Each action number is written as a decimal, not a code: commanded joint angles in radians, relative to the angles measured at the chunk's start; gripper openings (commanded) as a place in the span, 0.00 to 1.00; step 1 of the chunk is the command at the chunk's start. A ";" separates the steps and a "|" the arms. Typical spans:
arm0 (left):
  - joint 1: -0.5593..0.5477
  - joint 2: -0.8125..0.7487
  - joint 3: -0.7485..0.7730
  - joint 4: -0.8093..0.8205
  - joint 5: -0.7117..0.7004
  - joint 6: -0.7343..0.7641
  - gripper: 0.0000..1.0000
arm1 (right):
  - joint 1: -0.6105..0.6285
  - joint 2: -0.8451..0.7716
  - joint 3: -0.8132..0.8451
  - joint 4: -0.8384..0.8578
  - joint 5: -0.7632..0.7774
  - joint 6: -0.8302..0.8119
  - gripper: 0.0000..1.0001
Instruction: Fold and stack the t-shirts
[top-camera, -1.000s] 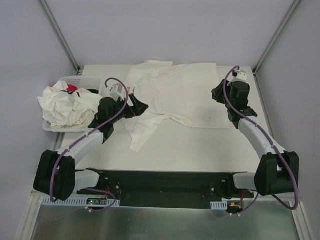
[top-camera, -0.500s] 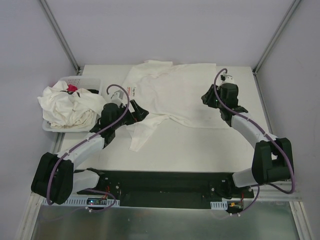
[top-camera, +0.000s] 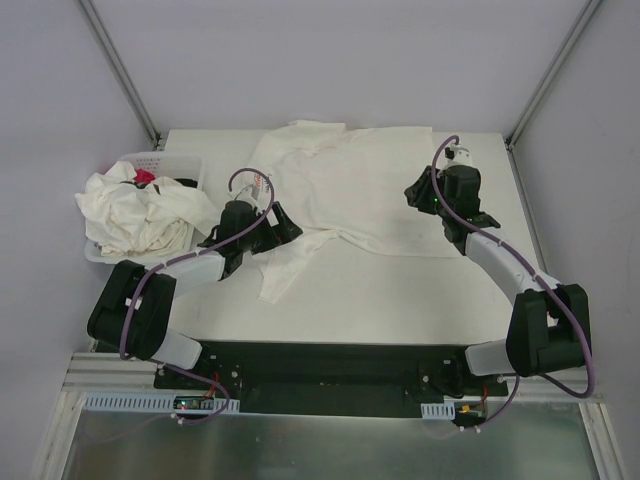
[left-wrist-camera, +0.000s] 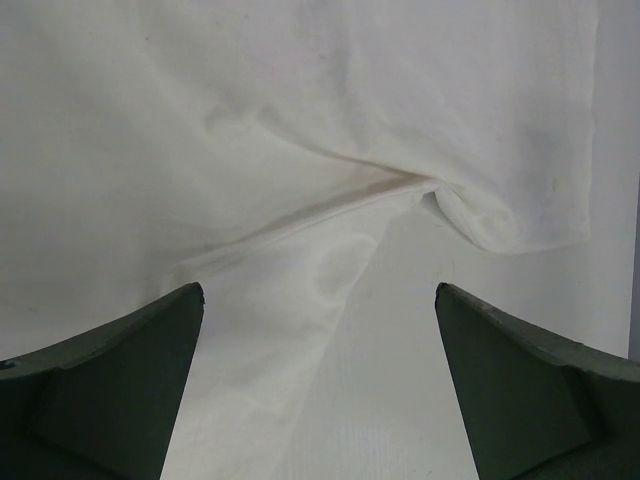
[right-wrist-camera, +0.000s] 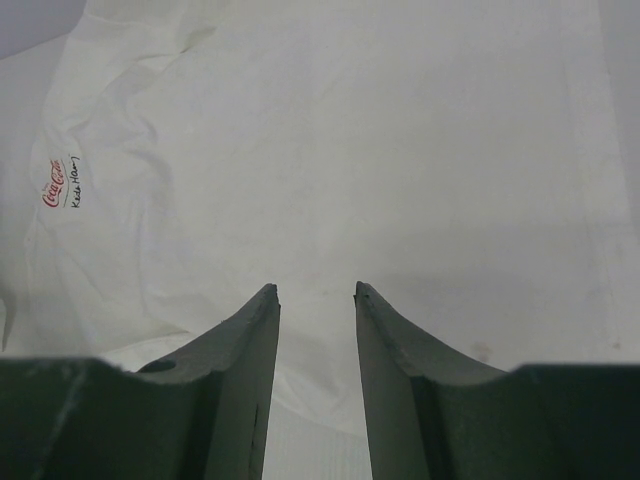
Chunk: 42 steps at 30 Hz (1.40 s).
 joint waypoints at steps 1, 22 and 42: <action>-0.003 0.006 0.012 0.064 0.025 -0.023 0.98 | 0.003 -0.032 0.015 0.016 0.021 0.003 0.39; -0.033 -0.326 -0.172 -0.149 -0.239 -0.095 0.99 | -0.001 -0.048 -0.001 0.006 -0.008 0.017 0.39; -0.108 -0.498 -0.151 -0.787 -0.271 -0.119 0.99 | -0.003 -0.063 0.007 -0.009 0.001 0.026 0.38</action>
